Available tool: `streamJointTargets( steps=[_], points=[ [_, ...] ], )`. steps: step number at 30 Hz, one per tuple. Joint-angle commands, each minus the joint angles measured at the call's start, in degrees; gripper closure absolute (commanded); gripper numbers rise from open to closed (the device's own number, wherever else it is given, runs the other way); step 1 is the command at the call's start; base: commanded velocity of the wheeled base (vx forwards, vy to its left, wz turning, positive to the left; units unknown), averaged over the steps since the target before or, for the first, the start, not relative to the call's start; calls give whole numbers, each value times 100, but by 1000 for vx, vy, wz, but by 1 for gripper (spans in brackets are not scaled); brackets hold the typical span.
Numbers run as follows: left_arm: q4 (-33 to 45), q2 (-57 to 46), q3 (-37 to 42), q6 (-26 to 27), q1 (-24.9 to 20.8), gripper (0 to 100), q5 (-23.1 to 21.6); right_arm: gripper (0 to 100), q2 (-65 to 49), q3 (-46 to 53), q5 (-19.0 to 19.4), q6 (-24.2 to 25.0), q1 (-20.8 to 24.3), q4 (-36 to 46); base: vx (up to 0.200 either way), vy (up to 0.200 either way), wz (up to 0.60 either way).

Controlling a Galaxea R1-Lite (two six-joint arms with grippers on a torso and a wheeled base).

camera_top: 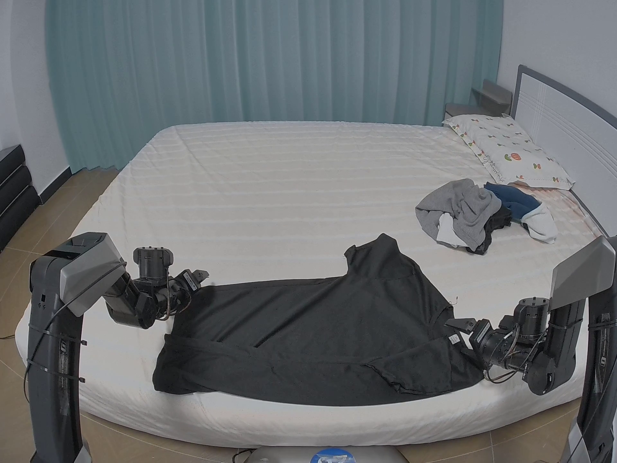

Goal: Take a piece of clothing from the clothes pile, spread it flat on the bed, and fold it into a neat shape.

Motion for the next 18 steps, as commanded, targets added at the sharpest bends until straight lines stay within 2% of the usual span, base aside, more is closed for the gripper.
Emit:
streamJointTargets(
  steps=[1, 5, 9, 13, 18],
  points=[
    [17, 37, -12, -14, -2, 100, 36, 0, 12, 0, 1, 2, 3, -49, 0, 0, 0],
    [8, 2, -21, -58, 6, 100, 309, 0, 12, 0, -8, 2, 3, -49, 0, 0, 0],
    [-36, 2, -21, -58, 33, 100, 335, 0, 21, 0, -8, -7, 3, -49, 0, 0, 0],
    [-598, 72, -39, -137, 50, 100, 616, 0, 21, 0, -8, -7, 3, -49, 0, 0, 0],
    [-836, 90, -12, -234, 59, 100, 731, 0, 21, 9, -8, -7, 3, -49, 0, 0, 0]
  ],
)
